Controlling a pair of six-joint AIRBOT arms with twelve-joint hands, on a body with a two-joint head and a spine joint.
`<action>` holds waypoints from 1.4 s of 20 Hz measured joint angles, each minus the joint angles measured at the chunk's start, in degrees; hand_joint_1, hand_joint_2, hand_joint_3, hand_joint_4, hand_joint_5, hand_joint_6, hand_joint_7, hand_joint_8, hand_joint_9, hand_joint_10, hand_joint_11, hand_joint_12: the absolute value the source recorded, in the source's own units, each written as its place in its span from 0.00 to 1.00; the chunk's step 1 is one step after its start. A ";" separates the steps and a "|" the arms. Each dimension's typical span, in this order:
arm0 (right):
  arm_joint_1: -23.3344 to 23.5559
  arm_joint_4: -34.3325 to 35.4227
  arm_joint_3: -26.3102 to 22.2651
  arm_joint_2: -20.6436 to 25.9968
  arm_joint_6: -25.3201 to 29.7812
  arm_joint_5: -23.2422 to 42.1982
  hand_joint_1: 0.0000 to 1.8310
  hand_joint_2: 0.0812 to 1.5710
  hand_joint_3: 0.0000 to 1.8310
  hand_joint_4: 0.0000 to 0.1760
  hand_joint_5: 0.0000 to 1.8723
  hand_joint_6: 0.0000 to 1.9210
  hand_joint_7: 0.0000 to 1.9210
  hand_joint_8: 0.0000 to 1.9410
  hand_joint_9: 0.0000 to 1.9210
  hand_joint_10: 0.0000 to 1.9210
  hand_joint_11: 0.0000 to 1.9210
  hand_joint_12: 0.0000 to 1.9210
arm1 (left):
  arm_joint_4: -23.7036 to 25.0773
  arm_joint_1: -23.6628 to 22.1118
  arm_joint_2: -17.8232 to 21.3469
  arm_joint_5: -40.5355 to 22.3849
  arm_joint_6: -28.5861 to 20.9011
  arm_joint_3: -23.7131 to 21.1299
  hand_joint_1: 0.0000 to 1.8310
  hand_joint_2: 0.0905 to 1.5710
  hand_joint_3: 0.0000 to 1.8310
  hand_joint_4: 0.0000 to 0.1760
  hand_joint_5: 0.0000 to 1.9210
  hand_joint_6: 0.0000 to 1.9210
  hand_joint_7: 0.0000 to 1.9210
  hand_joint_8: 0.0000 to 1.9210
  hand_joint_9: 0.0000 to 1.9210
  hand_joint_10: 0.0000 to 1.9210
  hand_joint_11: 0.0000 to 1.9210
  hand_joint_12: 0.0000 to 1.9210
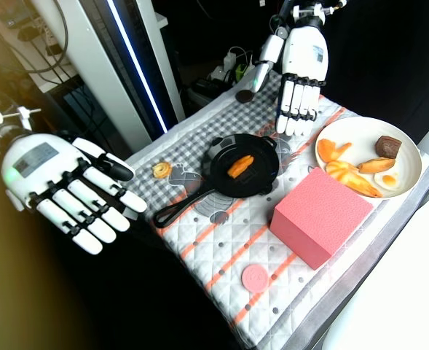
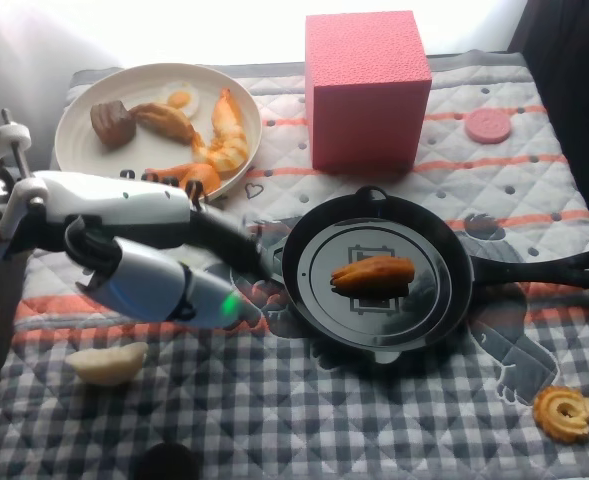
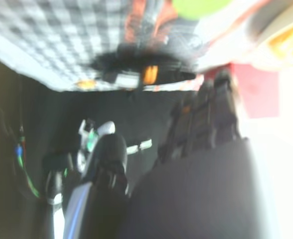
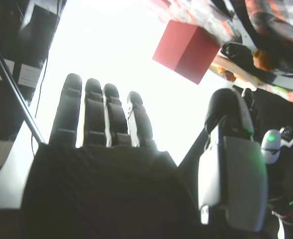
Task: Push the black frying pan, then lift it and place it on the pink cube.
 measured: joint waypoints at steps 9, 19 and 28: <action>-1.49 1.27 0.28 -0.92 1.84 1.11 0.22 0.79 0.00 0.20 0.00 0.00 0.00 0.00 0.00 0.00 0.00 0.46 | 7.52 0.28 -0.59 0.70 -4.31 0.39 0.16 0.89 0.00 0.00 0.29 0.03 0.30 0.01 0.19 0.17 0.00 0.54; -2.10 1.73 0.28 -1.42 3.10 1.99 0.22 0.80 0.00 0.10 0.00 0.00 0.00 0.00 0.00 0.00 0.00 0.32 | 5.77 0.22 -3.13 4.79 -0.79 1.95 0.08 0.91 0.00 0.05 0.21 0.00 0.25 0.00 0.14 0.22 0.00 0.49; -2.58 1.95 0.28 -1.73 3.89 3.17 0.21 0.80 0.00 0.07 0.00 0.00 0.00 0.00 0.02 0.00 0.00 0.42 | 0.79 0.22 -9.49 1.44 3.10 4.55 0.26 0.85 0.00 0.03 0.25 0.11 0.28 0.00 0.16 0.13 0.00 0.59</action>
